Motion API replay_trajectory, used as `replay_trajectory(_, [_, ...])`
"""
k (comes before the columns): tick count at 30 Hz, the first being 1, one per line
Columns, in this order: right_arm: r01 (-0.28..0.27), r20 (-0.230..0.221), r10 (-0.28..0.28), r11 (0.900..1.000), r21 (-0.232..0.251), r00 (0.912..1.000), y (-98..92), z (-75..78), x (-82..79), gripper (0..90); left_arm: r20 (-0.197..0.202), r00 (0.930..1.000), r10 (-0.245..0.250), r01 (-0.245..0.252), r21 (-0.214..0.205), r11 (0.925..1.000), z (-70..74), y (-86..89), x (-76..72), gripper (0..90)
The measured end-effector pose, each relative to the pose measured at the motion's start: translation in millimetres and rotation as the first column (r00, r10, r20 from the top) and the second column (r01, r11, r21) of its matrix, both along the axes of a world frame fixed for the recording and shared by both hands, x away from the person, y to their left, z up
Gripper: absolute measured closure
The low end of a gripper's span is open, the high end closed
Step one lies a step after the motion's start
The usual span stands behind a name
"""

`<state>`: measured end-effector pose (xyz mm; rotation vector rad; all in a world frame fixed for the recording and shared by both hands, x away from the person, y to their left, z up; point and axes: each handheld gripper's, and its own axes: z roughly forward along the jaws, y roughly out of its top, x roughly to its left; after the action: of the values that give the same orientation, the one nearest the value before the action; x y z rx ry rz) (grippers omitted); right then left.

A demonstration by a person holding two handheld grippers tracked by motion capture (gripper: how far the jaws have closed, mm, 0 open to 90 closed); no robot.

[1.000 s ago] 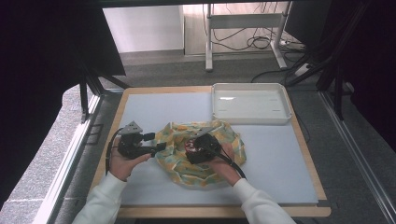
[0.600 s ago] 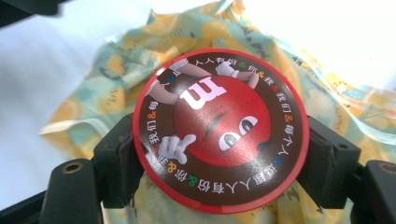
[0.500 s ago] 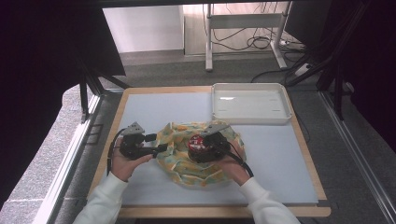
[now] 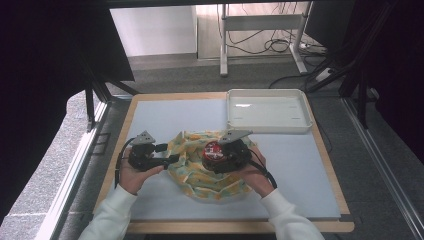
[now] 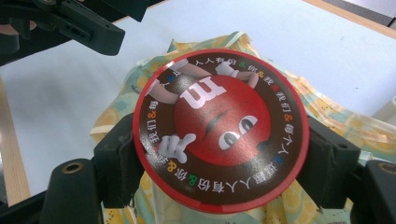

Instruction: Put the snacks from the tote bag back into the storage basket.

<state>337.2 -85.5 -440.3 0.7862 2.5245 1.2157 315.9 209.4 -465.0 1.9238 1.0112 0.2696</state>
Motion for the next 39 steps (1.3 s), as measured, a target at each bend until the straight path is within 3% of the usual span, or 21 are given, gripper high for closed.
replay_trajectory(18, [-0.001,0.022,0.000,0.9996,0.029,0.9998,-6.6,12.9,1.9,25.4,-0.008,1.0000,-0.002,0.002,0.008,1.0000,-2.7,-3.6,0.4,33.2])
replay_trajectory(39, [0.033,0.008,-0.034,0.9981,0.051,0.9994,-19.8,17.1,11.3,25.4,-0.009,1.0000,-0.002,0.002,0.013,0.9999,-3.6,-6.0,0.1,33.4])
